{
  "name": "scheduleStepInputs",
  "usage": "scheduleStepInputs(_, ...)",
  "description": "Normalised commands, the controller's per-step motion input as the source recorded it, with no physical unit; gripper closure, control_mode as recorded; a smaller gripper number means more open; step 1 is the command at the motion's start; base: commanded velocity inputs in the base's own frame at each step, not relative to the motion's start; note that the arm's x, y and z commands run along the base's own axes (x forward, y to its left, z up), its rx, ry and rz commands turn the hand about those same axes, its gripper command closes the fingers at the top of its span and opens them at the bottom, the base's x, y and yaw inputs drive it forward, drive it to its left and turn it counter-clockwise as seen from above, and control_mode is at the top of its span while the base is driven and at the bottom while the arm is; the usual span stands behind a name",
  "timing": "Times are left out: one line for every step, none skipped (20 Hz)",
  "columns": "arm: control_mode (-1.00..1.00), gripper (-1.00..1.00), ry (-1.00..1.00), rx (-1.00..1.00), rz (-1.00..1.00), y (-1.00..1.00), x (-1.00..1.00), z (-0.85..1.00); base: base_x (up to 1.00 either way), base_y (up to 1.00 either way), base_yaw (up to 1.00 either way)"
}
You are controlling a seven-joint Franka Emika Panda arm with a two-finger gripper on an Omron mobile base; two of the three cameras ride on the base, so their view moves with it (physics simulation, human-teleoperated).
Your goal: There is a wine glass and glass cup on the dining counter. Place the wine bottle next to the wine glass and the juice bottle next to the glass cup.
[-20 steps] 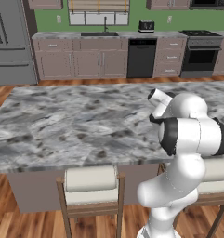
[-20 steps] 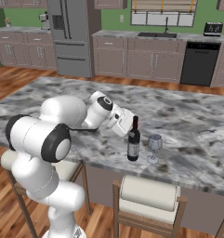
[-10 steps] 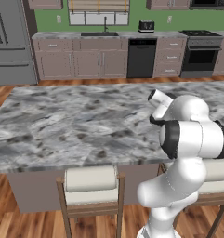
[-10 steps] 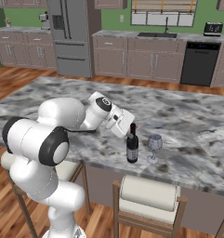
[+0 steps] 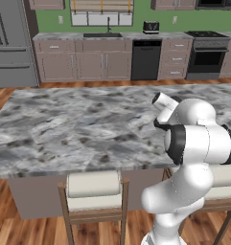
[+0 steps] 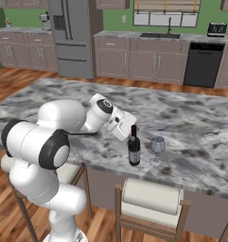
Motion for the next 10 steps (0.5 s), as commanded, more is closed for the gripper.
scheduleStepInputs(-1.0, -1.0, 0.0, 0.0, 0.0, 0.05, 0.0, 0.0, 0.0, 0.0, 0.0)
scheduleStepInputs(-1.0, -1.0, 0.0, 0.0, 0.0, 0.06, 0.0, 0.0, 0.0, 0.0, 0.0)
scheduleStepInputs(-1.0, -1.0, 0.0, 0.0, 0.0, 0.06, 0.0, 0.0, 0.0, 0.0, 0.0)
scheduleStepInputs(-1.0, -1.0, 0.0, 0.0, 0.0, 0.09, -0.02, 0.0, 0.0, 0.0, 0.0)
scheduleStepInputs(-1.0, -1.0, 0.0, 0.0, 0.0, 0.12, -0.03, 0.0, 0.0, 0.0, 0.0)
scheduleStepInputs(-1.0, -1.0, 0.0, 0.0, 0.0, 0.12, -0.04, 0.0, 0.0, 0.0, 0.0)
scheduleStepInputs(-1.0, -1.0, 0.0, 0.0, 0.0, 0.11, -0.02, 0.0, 0.0, 0.0, 0.0)
scheduleStepInputs(-1.0, -1.0, 0.0, 0.0, 0.0, 0.1, -0.02, 0.0, 0.0, 0.0, 0.0)
scheduleStepInputs(-1.0, -1.0, 0.0, 0.0, 0.0, 0.09, 0.0, 0.0, 0.0, 0.0, 0.0)
scheduleStepInputs(-1.0, -1.0, 0.0, 0.0, 0.0, 0.08, 0.0, 0.0, 0.0, 0.0, 0.0)
